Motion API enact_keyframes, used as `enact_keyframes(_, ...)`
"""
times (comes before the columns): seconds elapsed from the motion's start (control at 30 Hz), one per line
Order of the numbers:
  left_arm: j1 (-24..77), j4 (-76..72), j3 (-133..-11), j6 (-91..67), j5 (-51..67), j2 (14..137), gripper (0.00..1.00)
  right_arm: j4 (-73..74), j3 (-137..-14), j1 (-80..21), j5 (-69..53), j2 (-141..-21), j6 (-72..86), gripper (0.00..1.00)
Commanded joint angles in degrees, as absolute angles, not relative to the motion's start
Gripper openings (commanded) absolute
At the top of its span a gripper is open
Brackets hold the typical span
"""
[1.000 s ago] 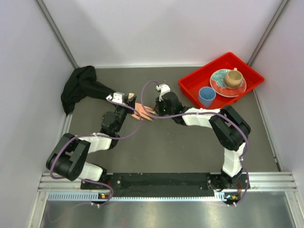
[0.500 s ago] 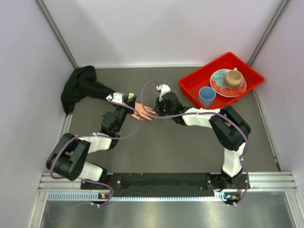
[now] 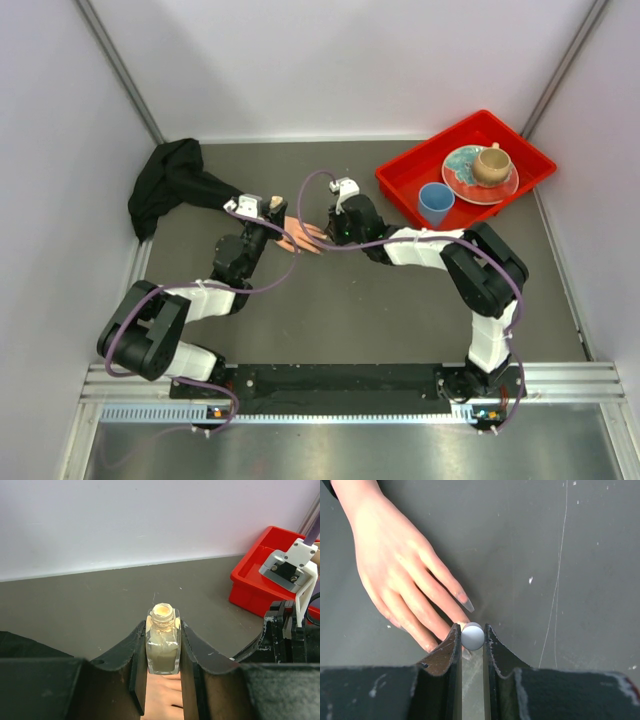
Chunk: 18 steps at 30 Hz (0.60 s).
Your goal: Paint the nails
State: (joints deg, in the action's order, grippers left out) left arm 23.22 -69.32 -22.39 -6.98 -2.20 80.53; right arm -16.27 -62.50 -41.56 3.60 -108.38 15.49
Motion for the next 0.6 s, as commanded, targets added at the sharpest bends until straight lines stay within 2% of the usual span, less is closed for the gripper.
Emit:
enact_keyframes(0.0,22.9,-71.7,-24.3,-7.3,-1.3,80.9,0.0,-17.9,-61.4,-41.3,4.2,-105.3,15.2,0.0)
enact_keyframes(0.57,22.9,-71.5,-24.4,-7.3,-1.2,80.9,0.0,-17.7,-61.0,-41.3,4.7,-105.1,15.1,0.0)
